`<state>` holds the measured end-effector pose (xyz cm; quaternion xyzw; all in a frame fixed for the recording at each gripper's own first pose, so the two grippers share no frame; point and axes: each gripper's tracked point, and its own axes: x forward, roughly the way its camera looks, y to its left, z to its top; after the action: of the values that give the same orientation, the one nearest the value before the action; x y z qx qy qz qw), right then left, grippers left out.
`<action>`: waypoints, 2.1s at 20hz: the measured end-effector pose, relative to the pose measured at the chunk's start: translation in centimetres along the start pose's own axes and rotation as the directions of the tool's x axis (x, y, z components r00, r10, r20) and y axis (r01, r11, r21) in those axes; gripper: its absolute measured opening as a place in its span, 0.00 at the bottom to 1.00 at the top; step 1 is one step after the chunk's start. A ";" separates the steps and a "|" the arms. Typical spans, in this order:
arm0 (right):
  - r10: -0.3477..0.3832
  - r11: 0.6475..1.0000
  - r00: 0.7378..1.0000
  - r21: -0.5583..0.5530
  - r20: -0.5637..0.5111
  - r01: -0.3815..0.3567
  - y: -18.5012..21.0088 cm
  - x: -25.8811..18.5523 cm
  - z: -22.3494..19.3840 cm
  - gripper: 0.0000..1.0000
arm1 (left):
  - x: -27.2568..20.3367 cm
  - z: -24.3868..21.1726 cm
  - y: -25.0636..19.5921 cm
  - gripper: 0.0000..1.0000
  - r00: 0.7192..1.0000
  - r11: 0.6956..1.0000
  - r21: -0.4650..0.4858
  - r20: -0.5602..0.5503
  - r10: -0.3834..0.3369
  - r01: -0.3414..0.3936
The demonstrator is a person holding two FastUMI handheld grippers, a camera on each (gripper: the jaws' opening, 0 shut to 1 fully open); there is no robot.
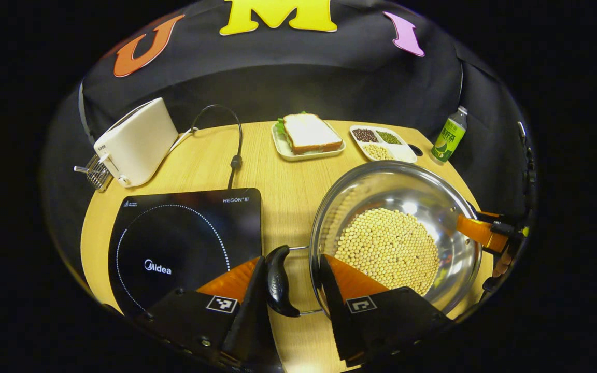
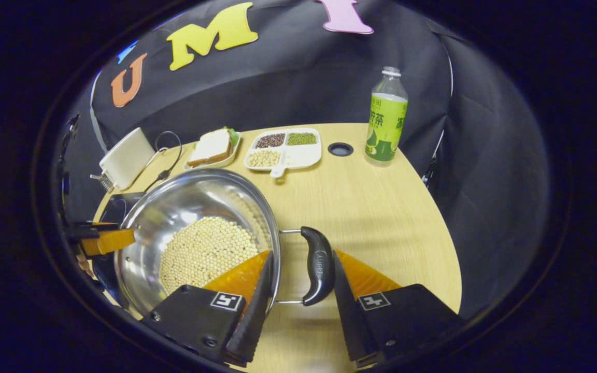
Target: First push the handle of the pot to place it horizontally, then grasp the pot with both hands and set it on the induction cooktop.
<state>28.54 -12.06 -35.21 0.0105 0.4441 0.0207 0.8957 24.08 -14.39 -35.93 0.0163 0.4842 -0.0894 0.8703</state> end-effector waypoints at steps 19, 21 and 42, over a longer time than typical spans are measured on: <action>-0.037 0.998 0.996 0.047 0.082 0.033 6.0 -9.9 0.7 0.59 | -8.8 0.7 4.0 0.55 0.990 0.998 -0.005 0.130 -0.060 0.061; -0.026 0.998 0.995 0.058 0.094 0.021 8.5 -10.4 1.0 0.58 | -10.2 0.2 6.0 0.55 0.989 0.999 0.009 0.141 -0.048 0.047; 0.073 0.995 0.993 -0.068 0.093 -0.067 31.8 -1.6 3.0 0.60 | -8.8 -0.6 28.8 0.54 0.976 0.981 -0.173 0.180 0.120 -0.089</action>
<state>29.10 19.65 -30.91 -0.0019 0.3991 0.0659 0.9145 23.96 15.25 -30.49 -0.0384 0.4035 -0.0043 0.9142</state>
